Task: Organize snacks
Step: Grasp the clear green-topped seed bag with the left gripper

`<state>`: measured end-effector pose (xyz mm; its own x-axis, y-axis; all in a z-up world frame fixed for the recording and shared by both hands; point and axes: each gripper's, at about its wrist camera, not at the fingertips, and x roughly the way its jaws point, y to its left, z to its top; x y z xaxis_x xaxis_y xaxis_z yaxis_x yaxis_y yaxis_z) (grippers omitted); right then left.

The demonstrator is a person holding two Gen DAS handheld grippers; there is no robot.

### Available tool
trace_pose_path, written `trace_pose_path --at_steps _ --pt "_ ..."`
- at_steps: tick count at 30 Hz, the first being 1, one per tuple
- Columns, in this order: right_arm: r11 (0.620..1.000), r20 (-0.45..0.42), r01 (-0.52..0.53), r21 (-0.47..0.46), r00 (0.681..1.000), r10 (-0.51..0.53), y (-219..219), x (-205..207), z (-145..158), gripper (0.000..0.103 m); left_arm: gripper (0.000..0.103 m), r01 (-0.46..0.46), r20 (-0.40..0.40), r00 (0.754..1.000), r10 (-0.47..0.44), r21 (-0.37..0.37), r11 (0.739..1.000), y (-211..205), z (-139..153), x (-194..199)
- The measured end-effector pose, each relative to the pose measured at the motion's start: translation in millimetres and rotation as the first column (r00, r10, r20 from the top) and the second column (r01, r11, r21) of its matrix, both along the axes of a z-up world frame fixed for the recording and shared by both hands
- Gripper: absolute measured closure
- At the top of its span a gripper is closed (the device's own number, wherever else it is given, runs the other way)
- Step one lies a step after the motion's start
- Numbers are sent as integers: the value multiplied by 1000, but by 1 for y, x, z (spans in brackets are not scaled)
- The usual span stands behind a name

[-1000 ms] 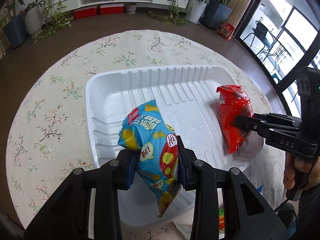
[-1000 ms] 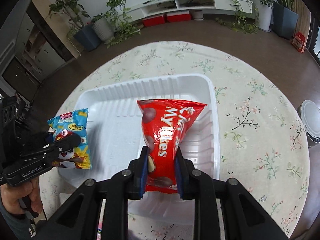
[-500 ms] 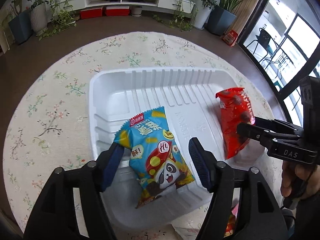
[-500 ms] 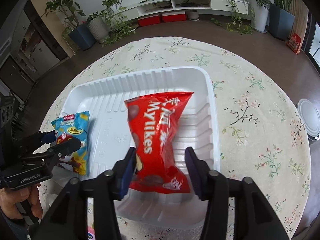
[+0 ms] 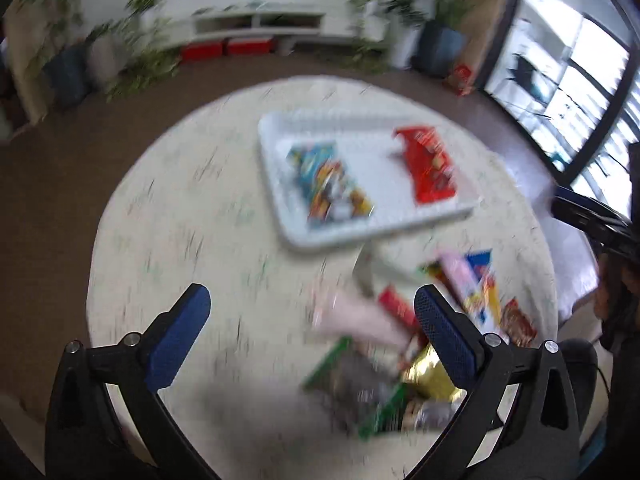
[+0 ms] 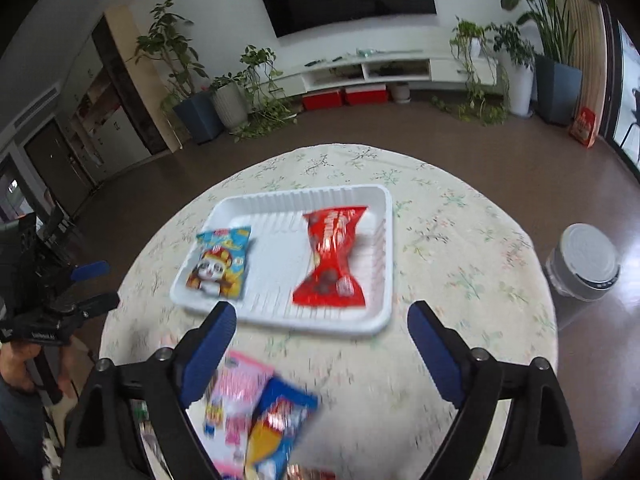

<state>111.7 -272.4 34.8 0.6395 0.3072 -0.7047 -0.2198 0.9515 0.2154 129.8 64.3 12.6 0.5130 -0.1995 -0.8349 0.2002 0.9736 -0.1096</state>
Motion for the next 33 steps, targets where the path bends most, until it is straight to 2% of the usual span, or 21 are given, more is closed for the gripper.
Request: trace_pose_path --at_steps 2,4,6,9,11,13,15,21,24,26,29,33 --pt "1000 12 20 -16 1000 -20 0 -25 -3 13 1 -59 -34 998 59 -23 998 8 -16 -25" --pt "999 -10 43 -12 999 -43 0 -45 -11 13 1 -69 -76 995 65 -49 996 6 -33 -41" --pt "998 -36 70 -7 997 -70 0 -57 -22 15 1 -79 -98 992 77 -15 997 0 -48 -49" --pt "997 -98 80 1 992 -79 2 -75 -36 25 1 -89 -125 989 83 -41 995 -4 -60 -58" --pt "999 -102 26 37 995 -22 10 -92 -40 26 1 -90 -147 985 85 -27 996 -11 -67 -60" --pt "999 -88 -54 2 995 54 25 -111 -43 27 1 -92 -155 984 89 -13 996 -15 -71 -54" --pt "996 -66 -85 -24 994 84 31 -124 -47 28 1 -92 -154 984 91 -3 996 -15 -74 -53" --pt "1000 -142 -22 -4 990 21 20 -122 -64 28 6 -93 -167 981 100 48 994 -17 -90 -43" --pt "1000 -149 -29 -10 988 27 23 -124 -67 28 14 -96 -155 982 105 66 993 -16 -92 -37" --pt "999 -144 -34 -14 989 32 27 -126 -67 28 31 -100 -147 983 106 48 994 -11 -90 -34" --pt "998 -140 -53 -16 989 51 33 -129 -68 28 45 -94 -144 984 102 60 994 -8 -88 -28" --pt "991 -125 -124 -46 985 118 51 -133 -68 28 48 -70 -139 987 79 71 995 -7 -87 -25"
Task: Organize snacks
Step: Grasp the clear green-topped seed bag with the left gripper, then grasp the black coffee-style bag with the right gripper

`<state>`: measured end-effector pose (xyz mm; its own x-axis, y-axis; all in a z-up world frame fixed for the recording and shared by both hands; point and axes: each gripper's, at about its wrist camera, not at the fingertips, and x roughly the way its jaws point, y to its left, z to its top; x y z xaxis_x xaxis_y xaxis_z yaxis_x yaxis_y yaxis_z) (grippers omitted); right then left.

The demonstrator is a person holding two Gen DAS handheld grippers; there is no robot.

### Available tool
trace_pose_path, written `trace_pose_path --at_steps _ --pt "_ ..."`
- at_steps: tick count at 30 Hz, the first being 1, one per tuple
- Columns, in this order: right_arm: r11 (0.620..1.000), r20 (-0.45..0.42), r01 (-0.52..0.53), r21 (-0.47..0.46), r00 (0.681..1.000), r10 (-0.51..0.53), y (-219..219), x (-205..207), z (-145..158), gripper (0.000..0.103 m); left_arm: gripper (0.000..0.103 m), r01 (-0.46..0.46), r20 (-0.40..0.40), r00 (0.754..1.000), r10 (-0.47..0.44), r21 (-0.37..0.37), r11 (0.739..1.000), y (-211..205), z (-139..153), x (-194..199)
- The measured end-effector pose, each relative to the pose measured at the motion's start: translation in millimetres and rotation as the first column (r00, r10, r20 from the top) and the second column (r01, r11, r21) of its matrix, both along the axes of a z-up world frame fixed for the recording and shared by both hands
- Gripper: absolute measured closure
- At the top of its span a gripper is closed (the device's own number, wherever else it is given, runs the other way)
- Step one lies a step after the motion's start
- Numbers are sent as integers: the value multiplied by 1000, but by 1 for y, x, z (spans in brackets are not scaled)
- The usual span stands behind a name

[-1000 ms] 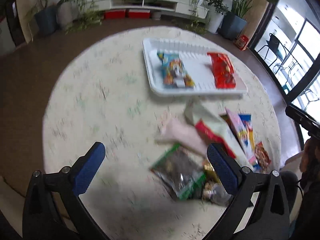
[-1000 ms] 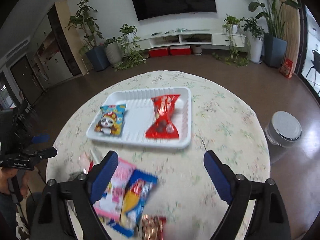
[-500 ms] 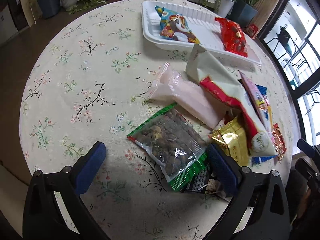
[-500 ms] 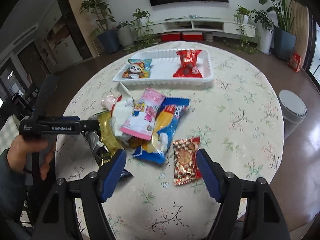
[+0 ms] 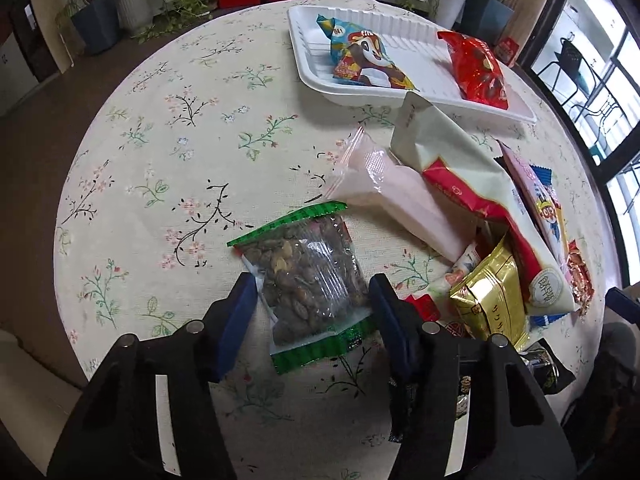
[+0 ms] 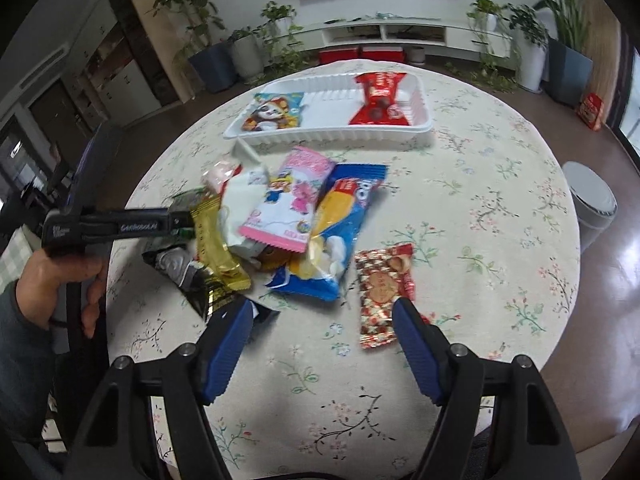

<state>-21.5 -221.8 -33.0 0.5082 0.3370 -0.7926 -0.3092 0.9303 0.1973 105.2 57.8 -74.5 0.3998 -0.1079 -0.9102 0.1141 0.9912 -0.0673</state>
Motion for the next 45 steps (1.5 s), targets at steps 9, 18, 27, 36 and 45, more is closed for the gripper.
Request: trace_pose_path --at_steps 9,18,27,36,45 --pt "920 111 -364 -144 918 381 74 -22 8 30 47 89 -9 996 -89 36 995 5 3 15" --pt "857 51 -496 -143 861 507 109 -6 -1 43 77 118 12 993 -118 -12 993 21 3 23" --pt "852 22 -508 -125 857 514 113 3 -4 48 82 151 29 988 -150 -59 987 36 4 19" --pt "818 6 -544 -186 832 555 129 9 -10 52 82 149 59 988 -141 -175 973 53 18 -9" --pt "713 -97 -632 -305 765 637 158 6 -29 66 82 150 79 988 -134 -254 956 61 22 -35"
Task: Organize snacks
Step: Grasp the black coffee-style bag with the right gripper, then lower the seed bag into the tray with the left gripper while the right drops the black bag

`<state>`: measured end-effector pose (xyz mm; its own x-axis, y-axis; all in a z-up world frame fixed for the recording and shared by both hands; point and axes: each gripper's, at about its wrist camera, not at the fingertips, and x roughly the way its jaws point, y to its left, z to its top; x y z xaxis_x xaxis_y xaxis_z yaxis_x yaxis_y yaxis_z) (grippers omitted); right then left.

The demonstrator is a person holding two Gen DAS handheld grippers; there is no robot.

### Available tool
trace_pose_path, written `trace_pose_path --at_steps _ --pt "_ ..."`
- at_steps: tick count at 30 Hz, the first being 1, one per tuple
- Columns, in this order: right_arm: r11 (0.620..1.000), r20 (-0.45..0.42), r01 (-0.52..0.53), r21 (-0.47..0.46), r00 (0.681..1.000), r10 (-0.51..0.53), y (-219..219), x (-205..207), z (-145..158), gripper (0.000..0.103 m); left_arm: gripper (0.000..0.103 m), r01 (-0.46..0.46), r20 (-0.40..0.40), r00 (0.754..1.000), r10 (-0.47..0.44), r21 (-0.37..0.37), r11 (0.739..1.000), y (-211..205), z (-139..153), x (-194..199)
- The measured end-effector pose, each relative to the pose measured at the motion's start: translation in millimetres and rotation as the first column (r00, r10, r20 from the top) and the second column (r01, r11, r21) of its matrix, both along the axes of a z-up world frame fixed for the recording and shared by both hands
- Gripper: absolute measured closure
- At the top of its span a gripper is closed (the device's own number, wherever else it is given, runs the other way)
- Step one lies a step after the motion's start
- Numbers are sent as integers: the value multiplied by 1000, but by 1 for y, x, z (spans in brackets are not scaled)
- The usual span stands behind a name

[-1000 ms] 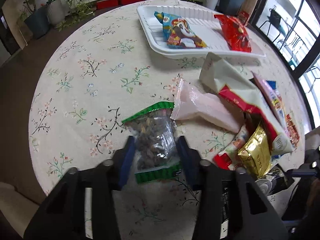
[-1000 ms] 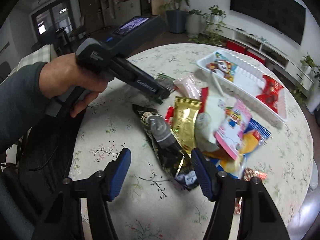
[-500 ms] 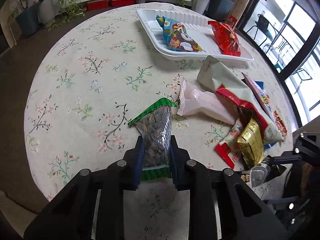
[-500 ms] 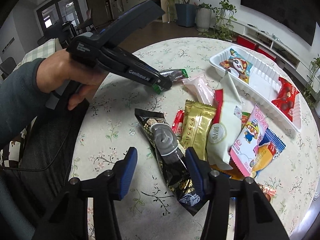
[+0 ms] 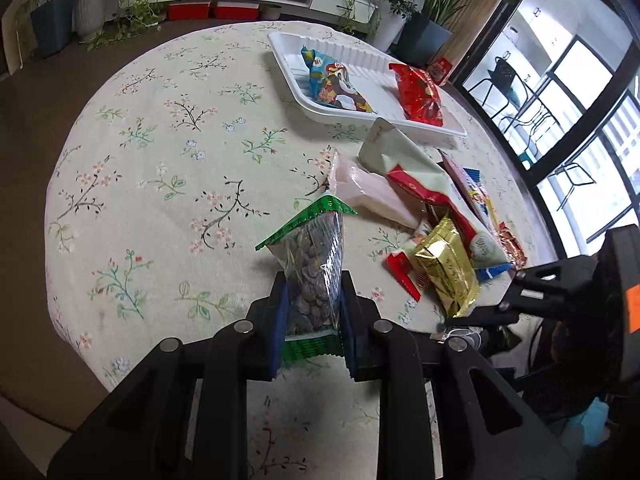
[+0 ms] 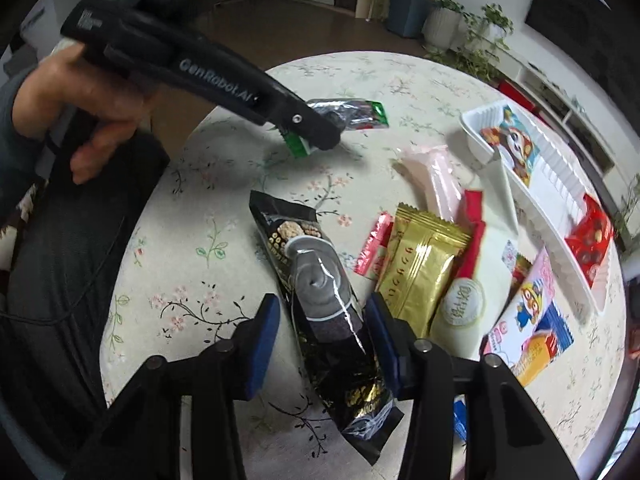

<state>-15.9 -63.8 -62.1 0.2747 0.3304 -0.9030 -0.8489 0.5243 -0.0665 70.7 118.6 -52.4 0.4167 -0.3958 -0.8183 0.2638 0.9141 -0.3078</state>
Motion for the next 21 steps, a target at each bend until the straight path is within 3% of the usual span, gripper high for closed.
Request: trace_pose_path --at_steps 4,10,15,21 --pt "1000 -32 10 -11 999 -10 1 -10 -6 75 82 12 8 1000 -11 -30 999 0 3 -11" --pt "984 -93 131 120 988 -121 -23 -16 10 78 82 31 31 999 -29 -76 997 -5 15 -21" --pt "920 -178 251 300 963 -205 -54 -23 32 79 82 57 52 997 -51 -104 993 -16 28 -25" --pt "823 -291 396 408 910 -294 -86 -13 31 79 82 84 54 996 -77 -127 988 -33 35 -28"
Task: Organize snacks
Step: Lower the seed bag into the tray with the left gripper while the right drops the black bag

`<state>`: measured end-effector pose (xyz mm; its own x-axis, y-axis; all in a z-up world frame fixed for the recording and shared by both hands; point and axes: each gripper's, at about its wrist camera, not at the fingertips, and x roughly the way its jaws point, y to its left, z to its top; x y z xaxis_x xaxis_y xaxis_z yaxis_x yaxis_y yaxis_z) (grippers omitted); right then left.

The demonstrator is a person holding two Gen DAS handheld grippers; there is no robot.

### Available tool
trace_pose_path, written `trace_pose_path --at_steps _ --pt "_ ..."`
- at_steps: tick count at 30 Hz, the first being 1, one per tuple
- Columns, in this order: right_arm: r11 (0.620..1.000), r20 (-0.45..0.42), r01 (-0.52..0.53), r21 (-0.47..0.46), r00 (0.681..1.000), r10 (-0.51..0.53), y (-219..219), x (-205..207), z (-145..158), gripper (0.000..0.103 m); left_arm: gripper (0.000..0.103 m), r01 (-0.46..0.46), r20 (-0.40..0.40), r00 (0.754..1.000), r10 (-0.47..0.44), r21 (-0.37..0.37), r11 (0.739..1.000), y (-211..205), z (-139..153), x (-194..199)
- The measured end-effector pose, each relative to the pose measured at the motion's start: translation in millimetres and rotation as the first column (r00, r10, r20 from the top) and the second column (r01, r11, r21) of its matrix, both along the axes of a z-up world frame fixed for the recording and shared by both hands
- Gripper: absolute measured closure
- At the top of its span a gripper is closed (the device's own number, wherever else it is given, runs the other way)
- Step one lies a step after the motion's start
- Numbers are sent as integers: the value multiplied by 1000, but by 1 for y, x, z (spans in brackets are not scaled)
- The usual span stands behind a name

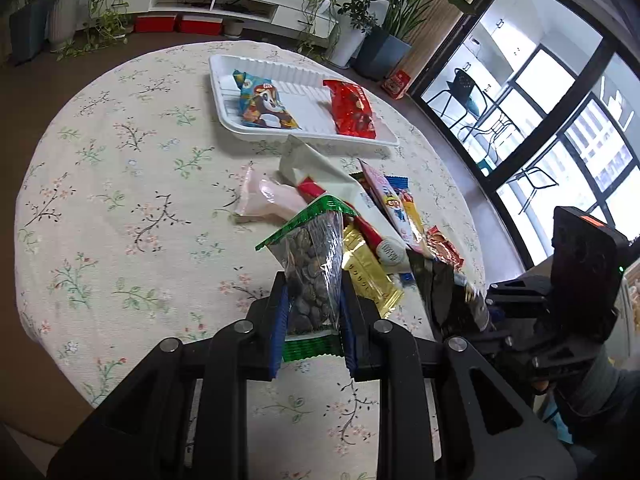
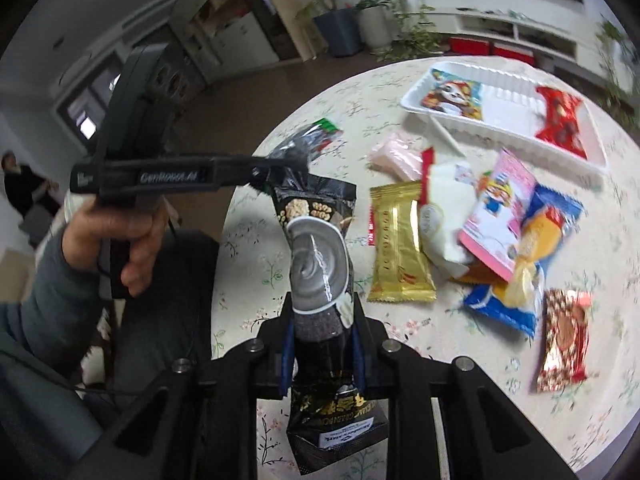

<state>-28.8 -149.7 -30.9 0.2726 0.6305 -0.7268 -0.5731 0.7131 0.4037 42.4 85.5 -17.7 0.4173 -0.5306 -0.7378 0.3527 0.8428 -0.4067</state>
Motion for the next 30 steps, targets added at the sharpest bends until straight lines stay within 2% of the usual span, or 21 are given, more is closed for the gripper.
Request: trace_pose_path --at_steps 3,8,14,16,18,23,25,30 --pt "994 -35 86 68 996 -84 -23 10 -3 78 82 3 -1 1000 -3 -12 1000 -5 3 6" --pt "963 -51 214 165 977 -209 -64 33 12 79 82 -7 32 999 7 -24 1000 -9 24 34" --pt "912 24 354 207 930 -367 -104 88 53 78 82 -53 86 995 53 2 999 -26 60 106" --pt "891 29 393 227 912 -409 -110 117 67 78 82 -68 94 993 66 18 998 -40 67 138" --pt "886 40 403 228 906 -422 -106 145 77 78 82 -82 98 992 77 45 996 -56 69 166" --pt "898 21 407 168 909 -416 -82 210 76 78 82 -97 72 994 88 131 987 -91 47 225" --pt "901 -3 413 133 909 -416 -72 228 67 78 82 -98 67 994 87 188 977 -102 32 241" --pt "903 -63 428 40 903 -425 -48 271 33 78 82 -101 53 995 90 268 958 -117 -1 265"
